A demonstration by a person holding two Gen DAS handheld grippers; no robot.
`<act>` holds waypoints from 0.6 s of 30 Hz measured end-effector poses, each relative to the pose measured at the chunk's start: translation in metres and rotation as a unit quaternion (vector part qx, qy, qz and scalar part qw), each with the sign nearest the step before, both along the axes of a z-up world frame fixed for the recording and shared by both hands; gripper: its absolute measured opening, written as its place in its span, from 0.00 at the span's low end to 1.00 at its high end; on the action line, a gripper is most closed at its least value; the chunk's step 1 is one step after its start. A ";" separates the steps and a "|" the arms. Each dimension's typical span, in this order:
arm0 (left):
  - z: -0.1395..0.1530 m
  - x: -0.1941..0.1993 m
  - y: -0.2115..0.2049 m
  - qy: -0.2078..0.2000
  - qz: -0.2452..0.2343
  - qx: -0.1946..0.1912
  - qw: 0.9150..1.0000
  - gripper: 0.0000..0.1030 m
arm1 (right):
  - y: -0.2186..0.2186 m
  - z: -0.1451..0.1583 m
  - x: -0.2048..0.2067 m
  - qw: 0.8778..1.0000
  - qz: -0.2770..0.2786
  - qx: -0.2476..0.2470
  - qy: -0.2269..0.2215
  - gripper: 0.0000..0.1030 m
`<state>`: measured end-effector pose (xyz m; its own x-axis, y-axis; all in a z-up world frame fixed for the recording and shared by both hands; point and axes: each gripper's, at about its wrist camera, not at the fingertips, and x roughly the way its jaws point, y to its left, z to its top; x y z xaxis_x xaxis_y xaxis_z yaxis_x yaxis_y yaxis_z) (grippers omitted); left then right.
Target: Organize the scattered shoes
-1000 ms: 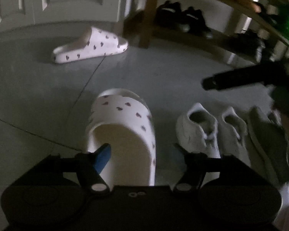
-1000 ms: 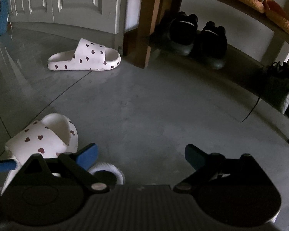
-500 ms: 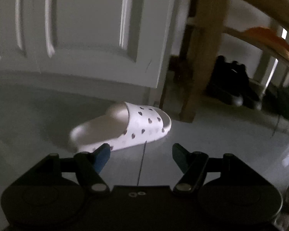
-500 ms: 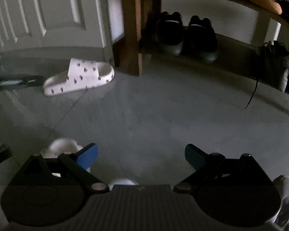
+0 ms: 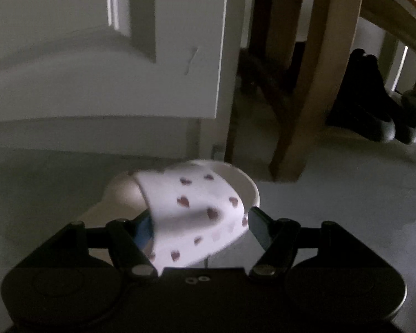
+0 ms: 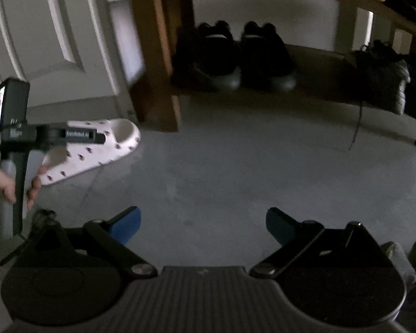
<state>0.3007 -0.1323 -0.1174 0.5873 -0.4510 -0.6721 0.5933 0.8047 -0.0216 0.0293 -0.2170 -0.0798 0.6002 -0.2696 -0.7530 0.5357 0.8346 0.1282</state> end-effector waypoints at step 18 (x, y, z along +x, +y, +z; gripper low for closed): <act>0.052 -0.083 0.060 -0.085 0.065 -0.051 0.993 0.26 | -0.011 0.004 -0.029 1.000 0.002 0.006 0.004 0.95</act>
